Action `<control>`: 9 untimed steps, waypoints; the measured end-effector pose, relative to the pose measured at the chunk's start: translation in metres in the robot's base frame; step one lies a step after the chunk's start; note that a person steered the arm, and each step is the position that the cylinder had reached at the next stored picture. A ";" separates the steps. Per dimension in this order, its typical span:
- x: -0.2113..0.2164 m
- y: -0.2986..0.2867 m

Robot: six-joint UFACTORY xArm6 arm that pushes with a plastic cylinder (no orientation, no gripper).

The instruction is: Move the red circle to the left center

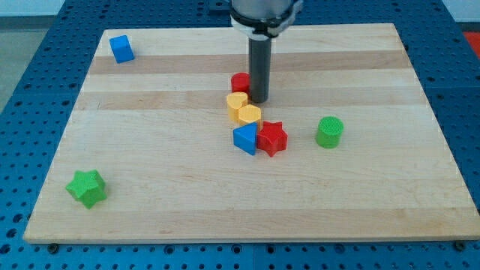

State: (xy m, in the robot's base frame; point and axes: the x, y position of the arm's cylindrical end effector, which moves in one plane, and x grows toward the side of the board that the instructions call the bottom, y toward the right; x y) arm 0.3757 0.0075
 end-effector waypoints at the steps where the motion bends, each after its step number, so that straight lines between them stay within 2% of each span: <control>1: -0.015 -0.022; 2: -0.026 -0.047; 3: -0.023 -0.024; 4: -0.059 -0.019; 5: -0.061 -0.047; 8: 0.012 -0.132; 9: 0.006 -0.104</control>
State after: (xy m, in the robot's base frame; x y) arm 0.3820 -0.0968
